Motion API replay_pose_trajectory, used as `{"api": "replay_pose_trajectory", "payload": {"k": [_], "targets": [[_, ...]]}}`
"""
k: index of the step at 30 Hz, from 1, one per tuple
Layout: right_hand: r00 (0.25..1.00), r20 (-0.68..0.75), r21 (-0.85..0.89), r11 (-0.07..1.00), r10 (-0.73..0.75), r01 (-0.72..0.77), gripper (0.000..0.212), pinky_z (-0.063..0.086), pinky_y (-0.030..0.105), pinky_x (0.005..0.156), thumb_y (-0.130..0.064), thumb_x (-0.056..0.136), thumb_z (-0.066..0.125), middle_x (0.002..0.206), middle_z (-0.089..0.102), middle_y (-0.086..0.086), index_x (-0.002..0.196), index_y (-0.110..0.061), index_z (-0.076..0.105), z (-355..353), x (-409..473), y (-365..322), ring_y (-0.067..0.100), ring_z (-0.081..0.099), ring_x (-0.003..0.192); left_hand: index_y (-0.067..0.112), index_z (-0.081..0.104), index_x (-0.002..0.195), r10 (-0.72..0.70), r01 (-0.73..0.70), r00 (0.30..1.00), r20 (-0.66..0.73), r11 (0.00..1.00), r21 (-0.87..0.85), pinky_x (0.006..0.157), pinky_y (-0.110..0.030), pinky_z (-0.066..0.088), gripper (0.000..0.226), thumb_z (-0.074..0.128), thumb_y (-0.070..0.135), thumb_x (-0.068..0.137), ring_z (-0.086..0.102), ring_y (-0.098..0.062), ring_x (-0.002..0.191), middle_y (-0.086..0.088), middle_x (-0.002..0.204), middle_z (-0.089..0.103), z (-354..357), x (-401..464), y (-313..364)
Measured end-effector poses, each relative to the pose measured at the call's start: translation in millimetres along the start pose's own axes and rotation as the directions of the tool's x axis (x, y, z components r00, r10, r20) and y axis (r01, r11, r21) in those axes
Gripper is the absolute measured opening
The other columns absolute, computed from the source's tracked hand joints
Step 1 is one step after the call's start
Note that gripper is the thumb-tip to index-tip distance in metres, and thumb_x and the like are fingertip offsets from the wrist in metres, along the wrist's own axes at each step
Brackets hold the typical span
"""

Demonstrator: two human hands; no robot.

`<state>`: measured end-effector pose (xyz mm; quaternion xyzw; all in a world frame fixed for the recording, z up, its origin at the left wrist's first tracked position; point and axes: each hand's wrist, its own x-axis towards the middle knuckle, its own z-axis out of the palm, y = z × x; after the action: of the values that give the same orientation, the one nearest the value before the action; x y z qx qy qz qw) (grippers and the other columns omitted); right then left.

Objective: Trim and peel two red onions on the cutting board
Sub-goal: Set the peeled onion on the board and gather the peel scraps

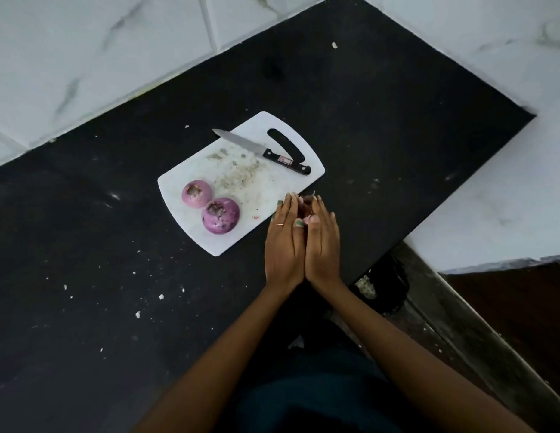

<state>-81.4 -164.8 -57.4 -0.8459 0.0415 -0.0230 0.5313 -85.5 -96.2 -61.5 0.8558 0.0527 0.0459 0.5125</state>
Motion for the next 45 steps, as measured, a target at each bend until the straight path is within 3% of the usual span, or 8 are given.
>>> {"api": "replay_pose_trajectory", "payload": {"k": [8, 13, 17, 23, 28, 36, 39, 45], "targets": [[0.982, -0.048, 0.323, 0.933, 0.183, -0.158, 0.052, 0.02, 0.037, 0.119, -0.029, 0.096, 0.029, 0.144, 0.048, 0.009, 0.138, -0.004, 0.047, 22, -8, -30, 0.013, 0.041, 0.136, 0.007, 0.042, 0.142, -0.151, 0.173, 0.985, 0.087, 0.898, -0.404, 0.115, -0.024, 0.027, 0.046, 0.035, 0.018, 0.098, 0.037, -0.012, 0.139, -0.006, 0.149, 0.042, -18, 1, 9], [0.929, -0.053, 0.564, 0.779, 0.366, -0.275, 0.029, 0.048, 0.015, 0.078, -0.012, 0.103, 0.036, 0.107, 0.067, 0.003, 0.115, -0.007, 0.061, 24, -5, -42, 0.002, 0.065, 0.091, 0.0, 0.048, 0.137, -0.309, 0.306, 0.946, 0.102, 0.739, -0.6, 0.105, -0.016, 0.038, 0.037, 0.036, 0.006, 0.102, 0.047, -0.016, 0.132, -0.011, 0.141, 0.051, -19, 6, 17], [0.892, -0.04, 0.64, 0.697, 0.451, -0.324, 0.03, 0.051, 0.018, 0.073, -0.016, 0.103, 0.037, 0.103, 0.069, 0.014, 0.101, -0.008, 0.066, 18, 0, -51, 0.011, 0.067, 0.083, -0.002, 0.054, 0.131, -0.433, 0.381, 0.895, 0.105, 0.623, -0.683, 0.104, -0.025, 0.043, 0.034, 0.042, 0.006, 0.101, 0.056, -0.02, 0.123, -0.014, 0.132, 0.059, -16, 8, 33], [0.925, 0.01, 0.706, 0.653, 0.38, -0.276, 0.03, 0.053, 0.015, 0.075, -0.012, 0.1, 0.043, 0.104, 0.068, 0.01, 0.117, 0.004, 0.062, -2, -7, -81, 0.009, 0.066, 0.089, 0.004, 0.059, 0.129, -0.399, 0.274, 0.917, -0.019, 0.664, -0.695, 0.093, -0.014, 0.047, 0.032, 0.049, 0.007, 0.099, 0.06, -0.003, 0.109, -0.004, 0.128, 0.063, -33, 2, 69], [0.935, -0.024, 0.784, 0.586, 0.354, -0.202, 0.026, 0.053, 0.016, 0.081, -0.001, 0.098, 0.045, 0.113, 0.066, 0.02, 0.116, 0.008, 0.061, -38, -12, -113, 0.016, 0.067, 0.095, 0.007, 0.061, 0.126, -0.329, 0.191, 0.943, -0.043, 0.645, -0.74, 0.098, -0.021, 0.047, 0.031, 0.052, 0.007, 0.097, 0.061, -0.004, 0.113, -0.001, 0.124, 0.065, -36, -3, 110], [0.893, -0.246, 0.819, 0.574, 0.377, -0.017, 0.027, 0.054, 0.021, 0.087, -0.004, 0.097, 0.046, 0.111, 0.068, 0.011, 0.119, 0.005, 0.061, -133, -18, -102, 0.015, 0.068, 0.101, 0.002, 0.059, 0.127, -0.151, 0.168, 0.985, 0.088, 0.669, -0.724, 0.1, -0.018, 0.045, 0.032, 0.05, 0.0, 0.097, 0.057, -0.01, 0.121, -0.007, 0.131, 0.061, 26, -24, 184], [0.847, -0.305, 0.81, 0.586, 0.436, -0.01, 0.029, 0.053, 0.015, 0.075, -0.008, 0.099, 0.045, 0.103, 0.069, 0.005, 0.12, 0.005, 0.059, -170, -19, -80, 0.011, 0.067, 0.095, 0.003, 0.058, 0.128, -0.109, 0.219, 0.974, 0.2, 0.689, -0.69, 0.105, -0.025, 0.043, 0.032, 0.049, 0.002, 0.097, 0.055, -0.012, 0.123, -0.007, 0.132, 0.06, 67, -31, 200], [0.744, -0.36, 0.784, 0.615, 0.562, -0.086, 0.033, 0.05, 0.009, 0.065, -0.012, 0.1, 0.042, 0.125, 0.061, 0.022, 0.123, 0.007, 0.056, -240, -19, -24, 0.028, 0.062, 0.107, 0.006, 0.059, 0.127, -0.175, 0.359, 0.923, 0.344, 0.714, -0.601, 0.102, -0.028, 0.047, 0.031, 0.05, 0.006, 0.097, 0.06, -0.014, 0.117, -0.008, 0.129, 0.063, 165, -49, 213]]}}
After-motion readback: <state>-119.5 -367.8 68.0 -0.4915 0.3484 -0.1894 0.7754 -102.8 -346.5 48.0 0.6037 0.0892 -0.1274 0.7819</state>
